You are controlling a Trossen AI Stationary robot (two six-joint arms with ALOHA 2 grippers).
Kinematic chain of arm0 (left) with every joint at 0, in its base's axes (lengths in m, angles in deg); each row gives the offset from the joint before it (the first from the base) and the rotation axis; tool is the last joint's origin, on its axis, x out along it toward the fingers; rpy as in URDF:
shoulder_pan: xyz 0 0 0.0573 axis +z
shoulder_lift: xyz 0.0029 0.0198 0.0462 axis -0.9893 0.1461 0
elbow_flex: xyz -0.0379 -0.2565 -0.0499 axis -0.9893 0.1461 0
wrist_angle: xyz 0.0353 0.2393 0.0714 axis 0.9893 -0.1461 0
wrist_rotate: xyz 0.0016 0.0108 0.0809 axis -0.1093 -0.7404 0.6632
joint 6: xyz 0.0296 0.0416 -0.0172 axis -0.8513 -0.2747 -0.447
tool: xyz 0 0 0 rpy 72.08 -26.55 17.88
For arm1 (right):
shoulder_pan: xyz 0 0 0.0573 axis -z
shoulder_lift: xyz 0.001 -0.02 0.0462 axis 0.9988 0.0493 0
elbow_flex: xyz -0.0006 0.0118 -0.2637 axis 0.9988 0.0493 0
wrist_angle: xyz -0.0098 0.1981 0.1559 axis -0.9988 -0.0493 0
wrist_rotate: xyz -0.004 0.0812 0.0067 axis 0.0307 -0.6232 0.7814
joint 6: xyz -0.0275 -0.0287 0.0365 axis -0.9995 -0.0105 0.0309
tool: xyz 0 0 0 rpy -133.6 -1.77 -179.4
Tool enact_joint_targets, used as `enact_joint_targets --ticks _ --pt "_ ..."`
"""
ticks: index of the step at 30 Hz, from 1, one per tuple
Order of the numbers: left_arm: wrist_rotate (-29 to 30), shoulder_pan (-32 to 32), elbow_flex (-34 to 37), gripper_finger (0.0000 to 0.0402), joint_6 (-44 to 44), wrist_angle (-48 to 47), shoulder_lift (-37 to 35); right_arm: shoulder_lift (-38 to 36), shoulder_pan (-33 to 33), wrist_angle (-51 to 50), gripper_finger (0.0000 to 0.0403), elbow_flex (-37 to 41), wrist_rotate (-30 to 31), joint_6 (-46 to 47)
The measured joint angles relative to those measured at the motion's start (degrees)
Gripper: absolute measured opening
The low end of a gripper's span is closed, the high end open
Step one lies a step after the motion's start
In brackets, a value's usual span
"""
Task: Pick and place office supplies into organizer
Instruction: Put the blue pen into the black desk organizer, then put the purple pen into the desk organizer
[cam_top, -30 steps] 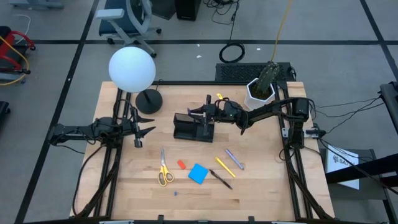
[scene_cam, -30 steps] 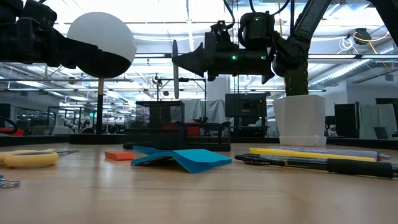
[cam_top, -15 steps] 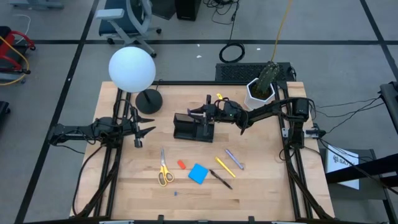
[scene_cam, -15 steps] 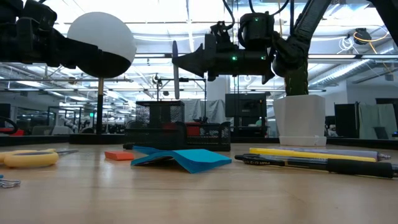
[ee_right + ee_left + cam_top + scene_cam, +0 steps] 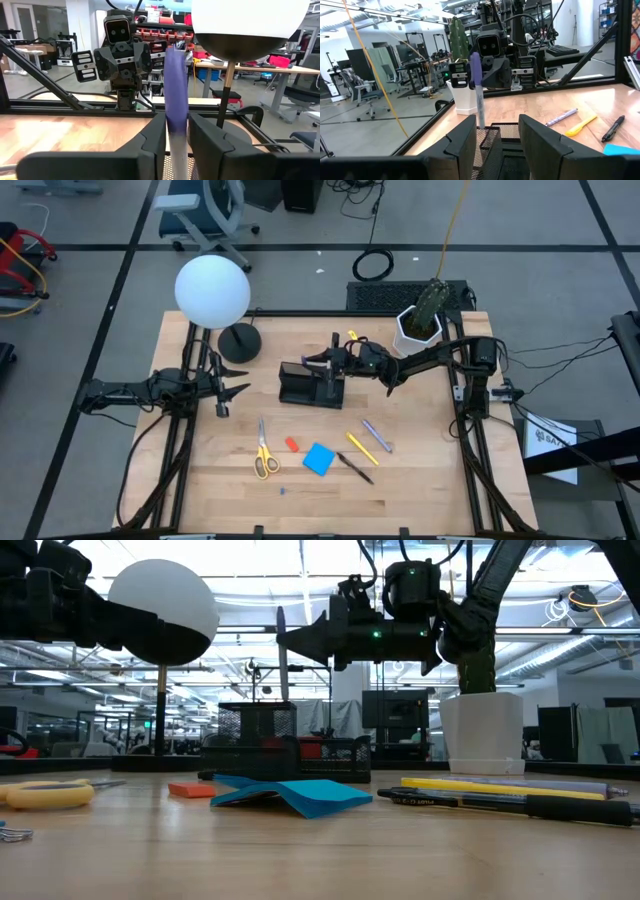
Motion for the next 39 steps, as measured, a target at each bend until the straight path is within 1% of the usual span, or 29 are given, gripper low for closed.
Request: enact_joint_targets --ticks 8,13,18,23,29,34,37,39 --pt "0.0 0.0 0.0 0.0154 0.0 0.0 0.0 0.0 0.0 0.0 0.0139 0.0 0.0 0.0" --pt "0.0 0.0 0.0 0.0154 0.0 0.0 0.0 0.0 0.0 0.0 0.0158 0.0 0.2 0.0" --pt "0.0 0.0 0.0 0.0154 0.0 0.0 0.0 0.0 0.0 0.0 0.0161 0.0 0.2 -0.6" --pt "0.0 0.0 0.0 0.0154 0.0 0.0 0.0 -0.1 -0.2 0.6 0.0156 0.0 0.1 -1.4" --pt "0.0 0.0 0.0 0.0154 0.0 0.0 0.0 -2.3 -0.5 -1.6 0.0157 0.0 0.1 -1.2" --pt "0.0 0.0 0.0 0.0154 0.0 0.0 0.0 -6.7 -0.8 -9.4 0.0152 0.0 0.6 -1.9" --pt "0.0 0.0 0.0 0.0154 -0.1 0.0 0.0 -10.0 -2.0 -16.3 0.0151 0.1 3.9 -4.5" --pt "0.0 0.0 0.0 0.0154 0.0 0.0 0.0 -12.2 -3.0 -20.1 0.0151 0.1 7.2 -6.6"
